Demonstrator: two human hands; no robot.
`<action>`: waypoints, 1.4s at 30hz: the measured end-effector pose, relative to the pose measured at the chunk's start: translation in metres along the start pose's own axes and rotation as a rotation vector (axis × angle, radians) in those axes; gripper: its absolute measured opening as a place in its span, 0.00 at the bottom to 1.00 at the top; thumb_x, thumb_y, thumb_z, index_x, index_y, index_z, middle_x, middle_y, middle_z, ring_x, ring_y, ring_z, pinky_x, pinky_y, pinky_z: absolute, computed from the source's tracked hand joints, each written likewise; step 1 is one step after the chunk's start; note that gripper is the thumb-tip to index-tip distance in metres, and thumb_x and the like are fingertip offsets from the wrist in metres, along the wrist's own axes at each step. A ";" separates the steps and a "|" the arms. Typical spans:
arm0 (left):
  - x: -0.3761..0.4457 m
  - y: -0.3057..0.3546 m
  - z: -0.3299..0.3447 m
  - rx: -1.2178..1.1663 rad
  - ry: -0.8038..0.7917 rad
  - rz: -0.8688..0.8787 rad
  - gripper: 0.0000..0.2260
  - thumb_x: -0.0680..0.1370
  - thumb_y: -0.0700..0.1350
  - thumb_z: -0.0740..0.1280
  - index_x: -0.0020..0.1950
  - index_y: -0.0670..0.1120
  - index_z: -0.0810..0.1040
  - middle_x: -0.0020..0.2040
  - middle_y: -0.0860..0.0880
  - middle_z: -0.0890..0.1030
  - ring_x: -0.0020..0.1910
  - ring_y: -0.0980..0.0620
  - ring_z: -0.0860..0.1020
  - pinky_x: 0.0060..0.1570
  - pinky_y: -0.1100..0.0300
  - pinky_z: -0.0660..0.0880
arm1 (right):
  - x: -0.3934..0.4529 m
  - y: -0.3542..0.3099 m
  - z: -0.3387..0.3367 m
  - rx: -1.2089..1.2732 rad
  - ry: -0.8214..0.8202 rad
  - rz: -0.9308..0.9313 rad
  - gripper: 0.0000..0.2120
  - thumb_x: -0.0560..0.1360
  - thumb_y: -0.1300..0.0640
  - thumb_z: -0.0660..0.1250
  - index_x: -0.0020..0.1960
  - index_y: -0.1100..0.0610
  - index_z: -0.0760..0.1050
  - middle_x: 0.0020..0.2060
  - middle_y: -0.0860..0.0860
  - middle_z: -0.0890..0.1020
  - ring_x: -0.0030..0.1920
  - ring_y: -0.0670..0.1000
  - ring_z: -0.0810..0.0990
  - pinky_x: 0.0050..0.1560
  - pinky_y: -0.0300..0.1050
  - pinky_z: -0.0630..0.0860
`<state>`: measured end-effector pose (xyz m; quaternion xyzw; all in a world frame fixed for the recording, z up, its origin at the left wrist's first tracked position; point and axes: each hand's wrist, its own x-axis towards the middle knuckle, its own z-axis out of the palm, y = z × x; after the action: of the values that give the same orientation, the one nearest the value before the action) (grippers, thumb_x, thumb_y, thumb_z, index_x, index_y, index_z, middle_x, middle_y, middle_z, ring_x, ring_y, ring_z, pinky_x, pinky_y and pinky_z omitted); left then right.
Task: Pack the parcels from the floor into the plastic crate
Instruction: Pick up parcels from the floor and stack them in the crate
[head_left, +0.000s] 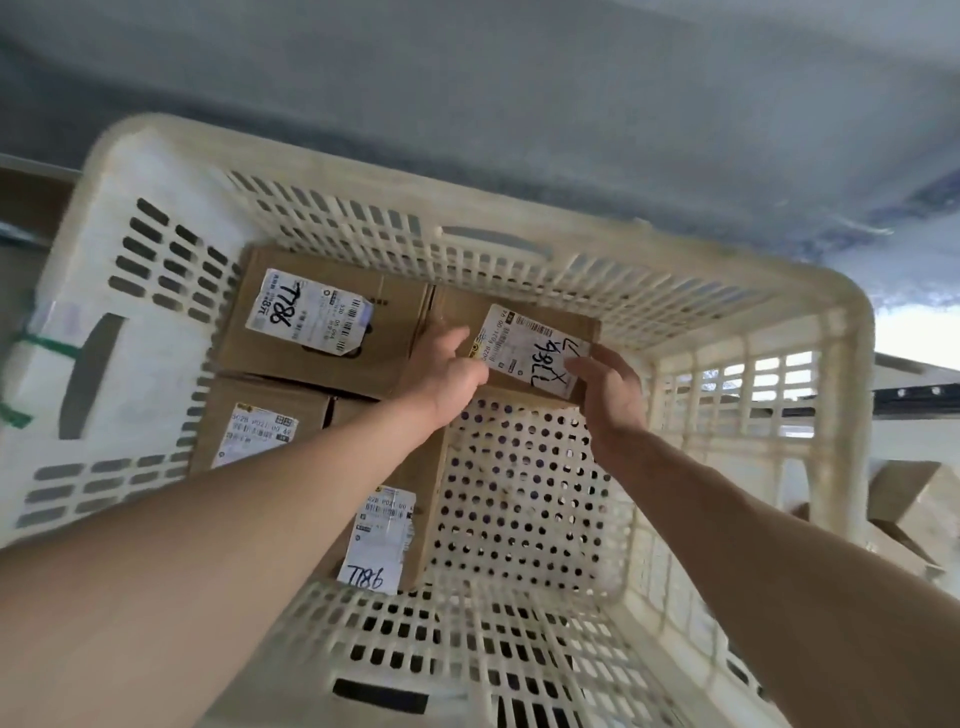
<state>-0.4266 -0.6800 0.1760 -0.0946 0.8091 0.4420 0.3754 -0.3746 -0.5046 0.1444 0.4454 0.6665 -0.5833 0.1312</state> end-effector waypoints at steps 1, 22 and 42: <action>-0.001 0.002 -0.001 -0.015 -0.005 0.006 0.31 0.74 0.43 0.65 0.78 0.46 0.63 0.79 0.47 0.60 0.77 0.48 0.59 0.74 0.50 0.58 | 0.000 -0.004 0.001 -0.008 -0.001 -0.017 0.38 0.58 0.43 0.69 0.69 0.49 0.77 0.62 0.51 0.83 0.64 0.57 0.80 0.67 0.62 0.75; -0.074 0.058 -0.022 -0.088 -0.042 0.013 0.25 0.77 0.45 0.65 0.75 0.46 0.68 0.75 0.48 0.67 0.74 0.50 0.63 0.65 0.58 0.59 | -0.080 -0.063 -0.049 -0.018 -0.165 -0.131 0.43 0.64 0.47 0.68 0.79 0.52 0.66 0.77 0.53 0.69 0.74 0.56 0.68 0.74 0.60 0.63; -0.292 0.179 0.046 -0.200 -0.024 0.172 0.26 0.80 0.62 0.57 0.73 0.49 0.69 0.73 0.51 0.70 0.71 0.50 0.66 0.71 0.42 0.63 | -0.254 -0.091 -0.239 0.333 -0.019 -0.210 0.10 0.84 0.45 0.58 0.57 0.44 0.77 0.53 0.39 0.78 0.54 0.42 0.76 0.69 0.56 0.68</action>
<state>-0.2849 -0.5897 0.4780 -0.0565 0.7616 0.5521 0.3346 -0.2156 -0.3961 0.4487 0.3835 0.6022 -0.7002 0.0005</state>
